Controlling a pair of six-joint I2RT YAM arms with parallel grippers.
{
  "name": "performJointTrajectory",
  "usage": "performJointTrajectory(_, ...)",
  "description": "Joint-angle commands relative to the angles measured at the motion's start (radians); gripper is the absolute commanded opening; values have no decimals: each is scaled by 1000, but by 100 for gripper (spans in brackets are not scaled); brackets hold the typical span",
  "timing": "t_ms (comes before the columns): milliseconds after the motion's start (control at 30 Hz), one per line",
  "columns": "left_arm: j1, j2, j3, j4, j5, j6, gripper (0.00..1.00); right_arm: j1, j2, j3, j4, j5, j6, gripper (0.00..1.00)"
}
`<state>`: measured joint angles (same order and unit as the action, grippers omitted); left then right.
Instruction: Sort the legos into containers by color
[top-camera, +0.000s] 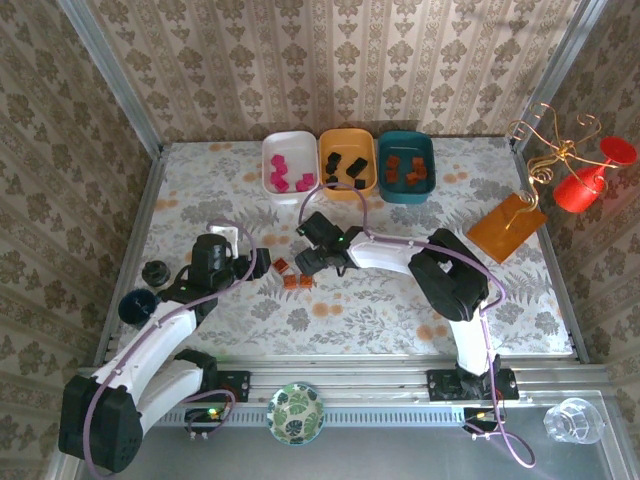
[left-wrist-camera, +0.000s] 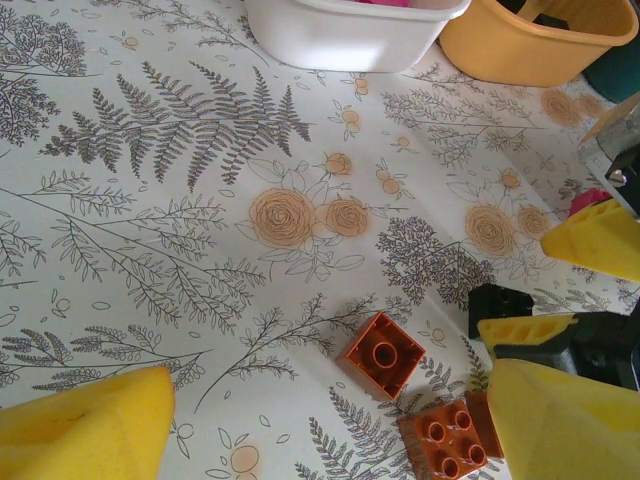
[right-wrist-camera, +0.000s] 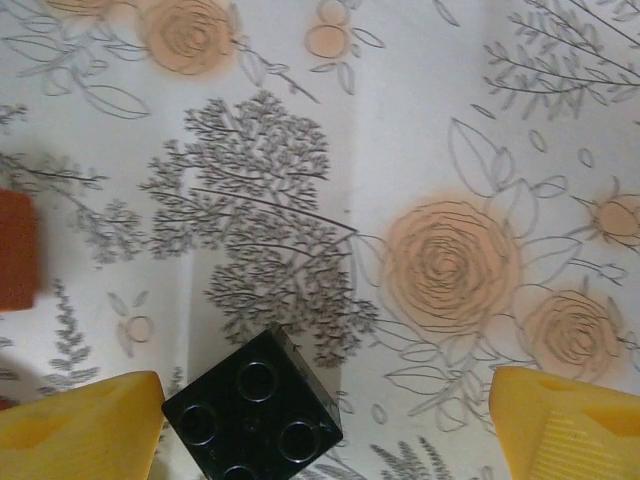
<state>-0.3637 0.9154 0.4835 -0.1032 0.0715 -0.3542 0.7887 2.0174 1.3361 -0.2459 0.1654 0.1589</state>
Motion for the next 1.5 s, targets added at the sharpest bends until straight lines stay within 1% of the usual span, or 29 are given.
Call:
performJointTrajectory(0,10,-2,-14,22,7,21,83,-23,-16,-10,-59,48,-16,86)
performJointTrajectory(133,9,-4,-14,22,8,23,83,-67,-70,-63,-49,52,15,85)
performJointTrajectory(267,9,-5,-15,22,6,24,83,-67,-83,-87,-29,-2,23,84)
performJointTrajectory(433,10,-1,-16,23,6,23,83,-57,-64,-92,-21,-23,57,80)
performJointTrajectory(600,9,1,-16,24,7,23,83,-61,-37,-69,-45,21,38,76)
performJointTrajectory(767,9,-1,-16,25,9,23,83,-80,-16,-55,-45,11,33,69)
performJointTrajectory(1000,9,-1,-16,25,11,23,83,-109,15,-25,-44,1,24,64)
performJointTrajectory(1100,9,-4,-16,25,11,21,83,-129,21,-18,-39,-21,23,60)
performJointTrajectory(1233,9,-10,-16,22,8,23,83,-138,20,-15,-34,-56,38,52)
performJointTrajectory(1367,9,-10,-17,22,7,23,83,-138,-15,-30,-22,-71,55,43)
performJointTrajectory(1467,9,-8,-16,23,10,23,83,-140,-61,-27,-14,-76,58,40)
